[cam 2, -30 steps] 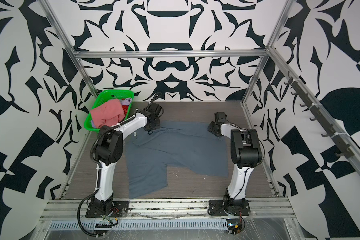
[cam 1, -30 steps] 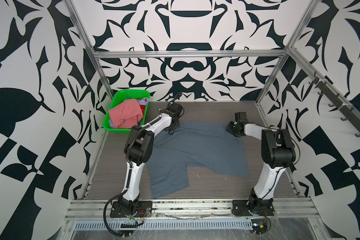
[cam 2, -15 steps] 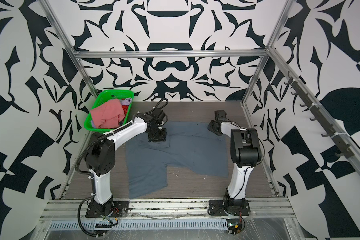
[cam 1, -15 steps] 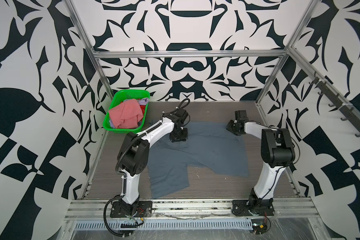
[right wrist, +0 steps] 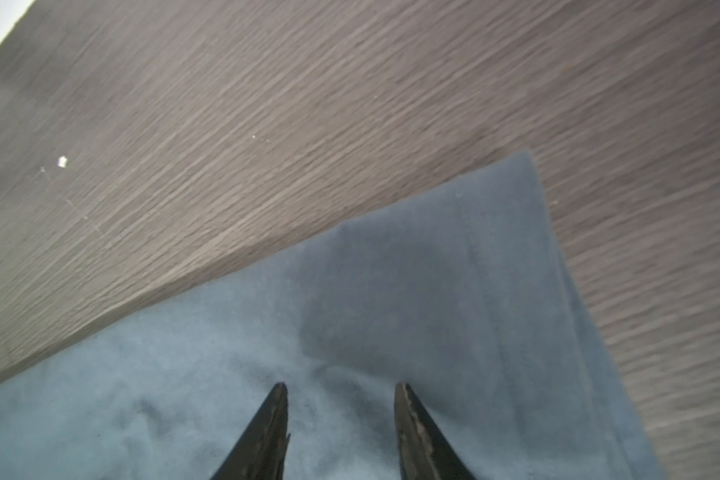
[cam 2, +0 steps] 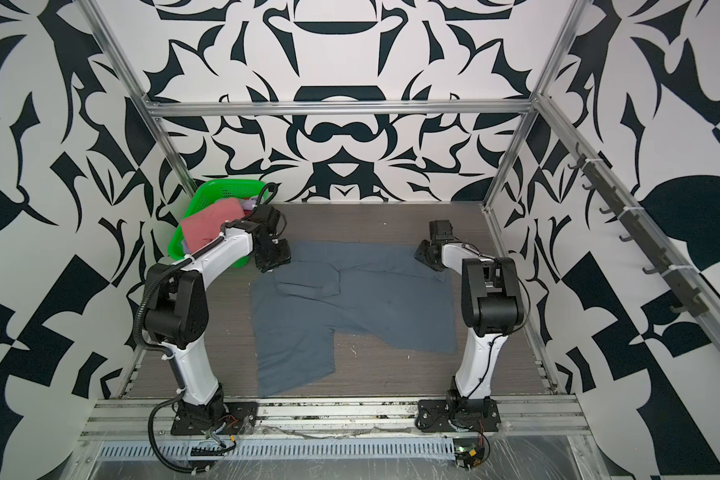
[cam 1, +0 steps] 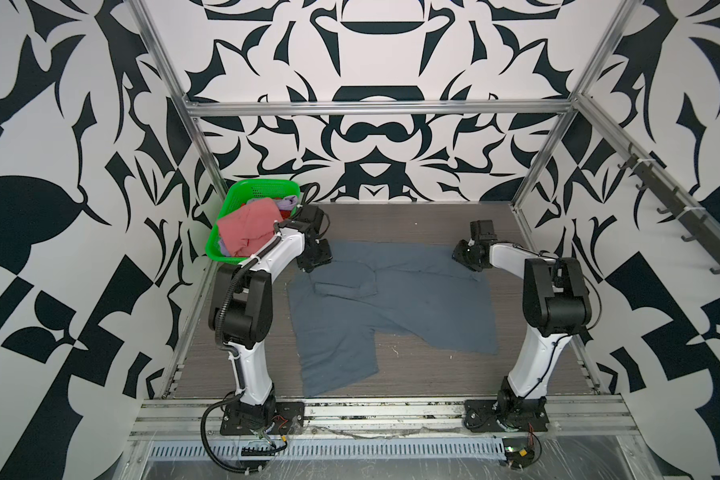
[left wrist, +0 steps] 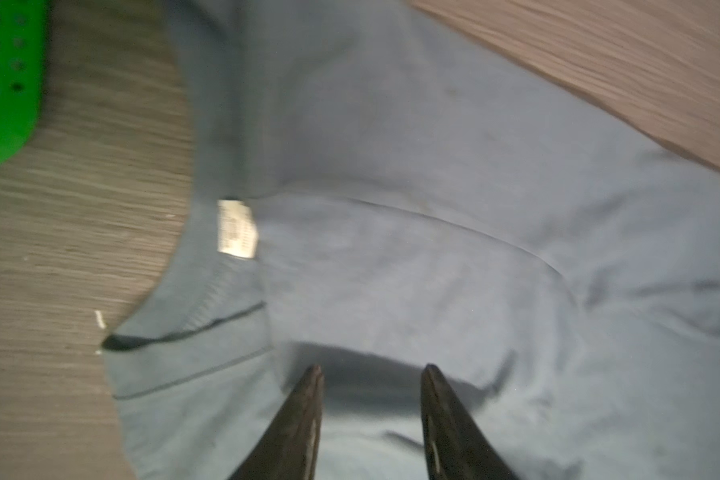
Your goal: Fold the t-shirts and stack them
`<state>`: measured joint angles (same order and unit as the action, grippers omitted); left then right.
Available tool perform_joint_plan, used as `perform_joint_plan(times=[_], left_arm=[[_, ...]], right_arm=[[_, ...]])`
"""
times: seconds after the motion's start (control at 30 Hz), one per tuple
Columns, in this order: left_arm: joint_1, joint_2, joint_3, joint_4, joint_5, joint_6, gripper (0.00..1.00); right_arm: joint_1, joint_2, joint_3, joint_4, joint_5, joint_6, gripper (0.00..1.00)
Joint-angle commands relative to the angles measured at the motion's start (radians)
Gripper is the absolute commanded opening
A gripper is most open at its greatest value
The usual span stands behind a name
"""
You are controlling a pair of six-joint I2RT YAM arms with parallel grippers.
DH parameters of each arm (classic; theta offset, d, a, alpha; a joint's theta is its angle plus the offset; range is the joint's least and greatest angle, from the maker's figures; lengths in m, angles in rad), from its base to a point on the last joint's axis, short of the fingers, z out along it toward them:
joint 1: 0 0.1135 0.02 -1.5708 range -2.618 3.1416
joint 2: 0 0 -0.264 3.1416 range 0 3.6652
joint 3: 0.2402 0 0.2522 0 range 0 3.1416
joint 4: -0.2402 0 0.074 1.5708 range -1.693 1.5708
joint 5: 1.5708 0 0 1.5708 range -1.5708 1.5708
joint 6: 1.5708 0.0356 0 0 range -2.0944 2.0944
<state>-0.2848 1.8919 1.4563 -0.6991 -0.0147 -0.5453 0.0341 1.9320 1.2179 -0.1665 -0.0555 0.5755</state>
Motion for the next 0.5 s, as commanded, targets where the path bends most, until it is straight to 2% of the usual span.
perform_joint_plan(times=[0.0, 0.13, 0.27, 0.47], left_arm=[[-0.003, 0.013, -0.017, 0.118, 0.009, -0.058, 0.43], [-0.001, 0.086, 0.006, 0.161, 0.006, -0.088, 0.44], [-0.001, 0.157, 0.026, 0.165, -0.018, -0.116, 0.44], [-0.001, 0.219, 0.022, 0.179, -0.075, -0.156, 0.44]], right_arm=[[0.003, -0.063, -0.001, 0.018, -0.014, 0.025, 0.45], [0.007, -0.073, -0.022, 0.006, 0.018, 0.039, 0.45], [0.009, -0.031, 0.025, -0.126, 0.113, 0.053, 0.45], [0.010, 0.027, 0.043, -0.117, 0.110, 0.060, 0.45]])
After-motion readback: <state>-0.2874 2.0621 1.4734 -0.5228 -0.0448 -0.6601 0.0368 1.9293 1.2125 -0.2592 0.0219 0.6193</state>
